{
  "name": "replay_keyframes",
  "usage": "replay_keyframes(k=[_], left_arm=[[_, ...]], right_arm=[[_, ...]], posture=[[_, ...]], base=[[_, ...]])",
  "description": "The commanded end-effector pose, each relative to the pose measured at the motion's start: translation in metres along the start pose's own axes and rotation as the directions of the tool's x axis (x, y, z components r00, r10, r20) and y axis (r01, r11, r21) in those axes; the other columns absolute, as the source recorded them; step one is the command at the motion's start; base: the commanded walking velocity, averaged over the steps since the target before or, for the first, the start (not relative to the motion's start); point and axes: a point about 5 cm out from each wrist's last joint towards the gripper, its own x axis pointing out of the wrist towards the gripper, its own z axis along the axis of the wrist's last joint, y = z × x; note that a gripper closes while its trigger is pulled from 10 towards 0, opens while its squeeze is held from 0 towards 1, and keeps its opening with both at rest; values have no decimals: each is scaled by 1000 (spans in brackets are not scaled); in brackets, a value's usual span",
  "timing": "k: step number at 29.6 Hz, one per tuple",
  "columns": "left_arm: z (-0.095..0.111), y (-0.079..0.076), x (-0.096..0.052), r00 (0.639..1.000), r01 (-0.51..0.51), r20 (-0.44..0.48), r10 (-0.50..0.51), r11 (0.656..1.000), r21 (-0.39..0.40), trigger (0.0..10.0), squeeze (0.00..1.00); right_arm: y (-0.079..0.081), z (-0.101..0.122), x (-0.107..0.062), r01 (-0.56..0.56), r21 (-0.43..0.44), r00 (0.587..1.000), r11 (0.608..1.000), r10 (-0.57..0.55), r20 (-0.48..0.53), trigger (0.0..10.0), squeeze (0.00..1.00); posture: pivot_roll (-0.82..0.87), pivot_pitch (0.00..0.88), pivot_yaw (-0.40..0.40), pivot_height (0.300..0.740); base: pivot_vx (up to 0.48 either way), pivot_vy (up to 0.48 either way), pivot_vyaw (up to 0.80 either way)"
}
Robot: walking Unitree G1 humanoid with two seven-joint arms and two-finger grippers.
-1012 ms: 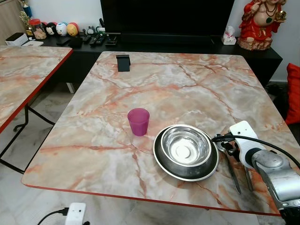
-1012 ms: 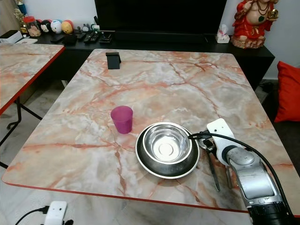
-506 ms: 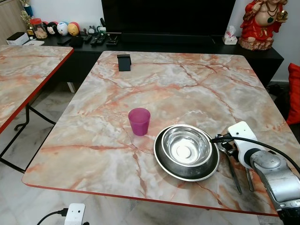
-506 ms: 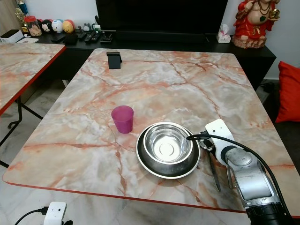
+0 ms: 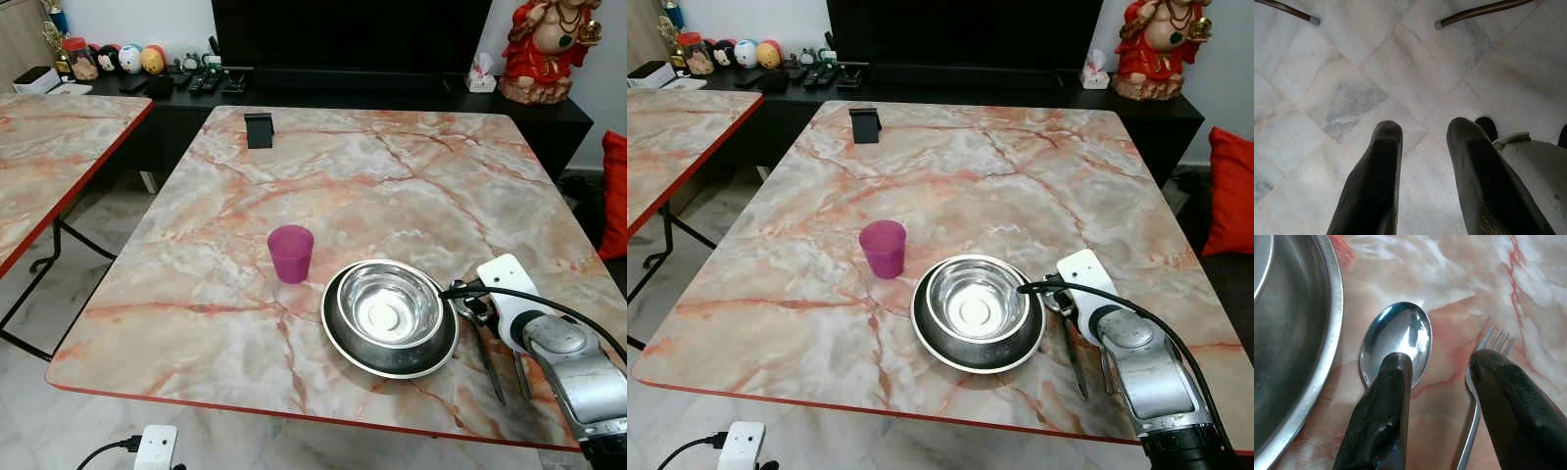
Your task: Setting the table
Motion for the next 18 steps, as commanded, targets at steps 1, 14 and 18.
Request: replay_keyframes(k=[1, 14, 18], left_arm=[[-7, 3, -1, 999, -4, -33, 4, 1000, 1, 10000, 0], [-7, 3, -2, 1000, -4, -28, 4, 1000, 3, 10000, 0], [-5, 2, -1, 1000, -3, -22, 3, 1000, 4, 10000, 0]], right_arm=[[1, -2, 0, 9, 0, 1000, 1000, -9, -2, 10000, 0], [-4, -3, 2, 77, -6, 997, 997, -77, -3, 10000, 0], [-4, -3, 2, 76, -8, 997, 997, -76, -2, 10000, 0]], posture=[[-3, 42, 28, 740], [0, 44, 29, 740], [0, 44, 29, 740]], base=[[0, 0, 0], [0, 0, 0], [0, 0, 0]])
